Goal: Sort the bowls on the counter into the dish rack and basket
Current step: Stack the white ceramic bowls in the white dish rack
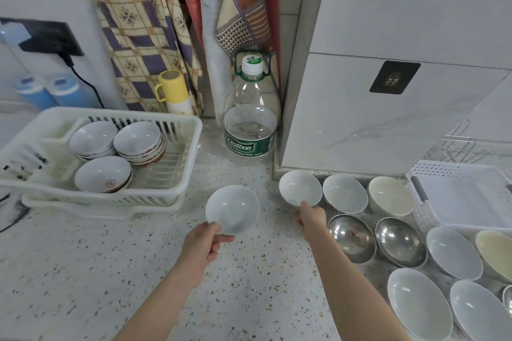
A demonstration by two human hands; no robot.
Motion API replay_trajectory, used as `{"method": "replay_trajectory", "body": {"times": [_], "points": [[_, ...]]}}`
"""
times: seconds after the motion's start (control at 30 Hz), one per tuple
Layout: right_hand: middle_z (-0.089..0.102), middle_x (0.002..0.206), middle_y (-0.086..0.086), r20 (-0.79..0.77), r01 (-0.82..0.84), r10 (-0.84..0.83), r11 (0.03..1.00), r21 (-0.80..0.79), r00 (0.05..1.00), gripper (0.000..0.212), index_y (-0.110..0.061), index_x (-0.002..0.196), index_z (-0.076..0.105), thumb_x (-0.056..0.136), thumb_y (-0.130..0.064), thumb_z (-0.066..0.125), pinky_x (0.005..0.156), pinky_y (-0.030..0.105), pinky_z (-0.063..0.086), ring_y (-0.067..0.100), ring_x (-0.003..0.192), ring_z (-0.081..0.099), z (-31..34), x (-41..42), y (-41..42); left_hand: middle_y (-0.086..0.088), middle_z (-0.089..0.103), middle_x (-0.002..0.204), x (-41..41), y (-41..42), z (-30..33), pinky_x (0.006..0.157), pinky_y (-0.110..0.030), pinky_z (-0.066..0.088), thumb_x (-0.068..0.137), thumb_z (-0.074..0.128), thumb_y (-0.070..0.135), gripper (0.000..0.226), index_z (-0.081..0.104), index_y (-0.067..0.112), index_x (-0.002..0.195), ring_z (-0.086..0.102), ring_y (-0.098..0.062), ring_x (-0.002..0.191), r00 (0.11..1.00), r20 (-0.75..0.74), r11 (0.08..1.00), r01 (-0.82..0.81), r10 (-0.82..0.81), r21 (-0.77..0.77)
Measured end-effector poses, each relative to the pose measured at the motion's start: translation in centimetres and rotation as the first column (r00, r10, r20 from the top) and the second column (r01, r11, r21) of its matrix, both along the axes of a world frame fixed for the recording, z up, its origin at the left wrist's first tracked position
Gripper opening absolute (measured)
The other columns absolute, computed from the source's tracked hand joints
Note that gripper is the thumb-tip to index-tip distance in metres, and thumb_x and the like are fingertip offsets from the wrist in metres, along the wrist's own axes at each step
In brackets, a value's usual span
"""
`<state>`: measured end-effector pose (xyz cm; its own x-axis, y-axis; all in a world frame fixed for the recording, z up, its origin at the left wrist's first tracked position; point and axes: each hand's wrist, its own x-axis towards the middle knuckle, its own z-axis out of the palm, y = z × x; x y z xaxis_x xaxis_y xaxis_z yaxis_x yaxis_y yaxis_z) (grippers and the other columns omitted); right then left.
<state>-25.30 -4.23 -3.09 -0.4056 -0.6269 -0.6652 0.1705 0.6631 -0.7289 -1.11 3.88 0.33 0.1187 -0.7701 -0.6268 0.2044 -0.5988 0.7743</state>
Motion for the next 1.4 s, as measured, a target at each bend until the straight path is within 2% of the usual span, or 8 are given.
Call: {"method": "replay_trajectory", "body": {"times": [0.17, 0.3, 0.57, 0.7, 0.83, 1.03, 1.2, 1.4], "points": [[0.066, 0.099, 0.016, -0.058, 0.082, -0.084, 0.996, -0.035, 0.995, 0.032, 0.000, 0.116, 0.057, 0.089, -0.015, 0.049, 0.055, 0.027, 0.040, 0.024, 0.075, 0.055, -0.6, 0.6, 0.0, -0.017, 0.077, 0.086, 1.7, 0.4, 1.2, 0.043, -0.020, 0.029, 0.090, 0.049, 0.009, 0.025, 0.061, 0.010, 0.113, 0.032, -0.010, 0.050, 1.000, 0.003, 0.999, 0.000, 0.000, -0.039], [0.064, 0.074, 0.008, -0.110, 0.122, -0.131, 0.989, -0.080, 0.985, 0.018, -0.002, 0.092, 0.064, 0.086, -0.015, 0.052, 0.053, 0.026, 0.036, 0.018, 0.060, 0.046, 0.4, 2.3, 1.5, -0.015, 0.077, 0.087, 3.3, 0.8, 2.0, 0.049, -0.025, 0.028, 0.090, 0.051, 0.015, 0.025, 0.063, 0.014, 0.111, 0.031, -0.011, 0.051, 1.000, -0.008, 0.995, -0.013, 0.012, -0.098], [0.073, 0.077, 0.004, -0.122, 0.095, -0.127, 0.967, -0.238, 0.984, 0.014, -0.015, 0.078, 0.065, 0.086, -0.017, 0.054, 0.061, 0.030, 0.037, 0.014, 0.065, 0.044, 5.2, 8.1, 5.9, -0.022, 0.075, 0.090, 8.0, -0.6, 4.7, 0.044, -0.021, 0.028, 0.085, 0.053, 0.022, 0.031, 0.063, 0.010, 0.112, 0.031, -0.009, 0.045, 0.987, -0.150, 0.960, -0.095, 0.056, -0.263], [0.072, 0.071, 0.001, -0.177, 0.014, -0.085, 0.929, -0.370, 0.981, 0.013, -0.012, 0.078, 0.066, 0.085, -0.017, 0.055, 0.065, 0.032, 0.040, 0.013, 0.073, 0.055, 9.3, 12.8, 6.1, -0.025, 0.074, 0.087, 13.0, -2.1, 6.6, 0.042, -0.020, 0.025, 0.081, 0.057, 0.024, 0.031, 0.064, 0.006, 0.105, 0.030, -0.008, 0.044, 0.980, -0.176, 0.935, -0.143, 0.089, -0.324], [0.074, 0.071, 0.002, -0.223, -0.132, 0.045, 0.911, -0.391, 0.974, 0.015, -0.014, 0.078, 0.067, 0.085, -0.018, 0.055, 0.058, 0.030, 0.037, 0.013, 0.059, 0.046, 12.2, 18.5, 4.7, -0.024, 0.074, 0.083, 20.0, -3.1, 8.4, 0.039, -0.019, 0.025, 0.072, 0.057, 0.026, 0.033, 0.062, 0.004, 0.097, 0.032, -0.008, 0.042, 0.978, -0.124, 0.901, -0.203, 0.167, -0.385], [0.074, 0.065, 0.000, -0.284, -0.383, 0.291, 0.849, -0.364, 0.914, 0.015, -0.020, 0.098, 0.063, 0.086, -0.019, 0.054, 0.060, 0.027, 0.042, 0.002, 0.059, 0.060, 12.4, 27.7, 2.7, -0.021, 0.075, 0.082, 30.6, -4.7, 8.6, 0.037, -0.018, 0.026, 0.088, 0.052, 0.014, 0.014, 0.063, 0.006, 0.087, 0.032, -0.007, 0.042, 0.960, -0.012, 0.864, -0.258, 0.280, -0.433], [0.073, 0.066, 0.000, -0.293, -0.469, 0.382, 0.815, -0.341, 0.876, 0.013, -0.029, 0.087, 0.062, 0.085, -0.019, 0.055, 0.055, 0.024, 0.042, 0.002, 0.059, 0.067, 11.4, 33.9, 1.6, -0.017, 0.076, 0.083, 35.9, -5.5, 8.0, 0.036, -0.016, 0.029, 0.090, 0.053, 0.015, 0.017, 0.063, 0.003, 0.097, 0.032, -0.007, 0.041, 0.955, 0.030, 0.865, -0.254, 0.295, -0.432], [0.072, 0.060, -0.004, -0.437, -0.588, 0.465, 0.783, -0.202, 0.770, 0.022, -0.015, 0.077, 0.067, 0.087, -0.024, 0.050, 0.054, 0.023, 0.045, 0.014, 0.063, 0.064, 10.6, 38.3, -0.8, -0.014, 0.077, 0.080, 38.6, -6.9, 7.2, 0.037, -0.017, 0.030, 0.089, 0.054, 0.015, 0.018, 0.065, 0.003, 0.098, 0.033, -0.006, 0.040, 0.956, 0.086, 0.889, -0.224, 0.279, -0.398]]}}
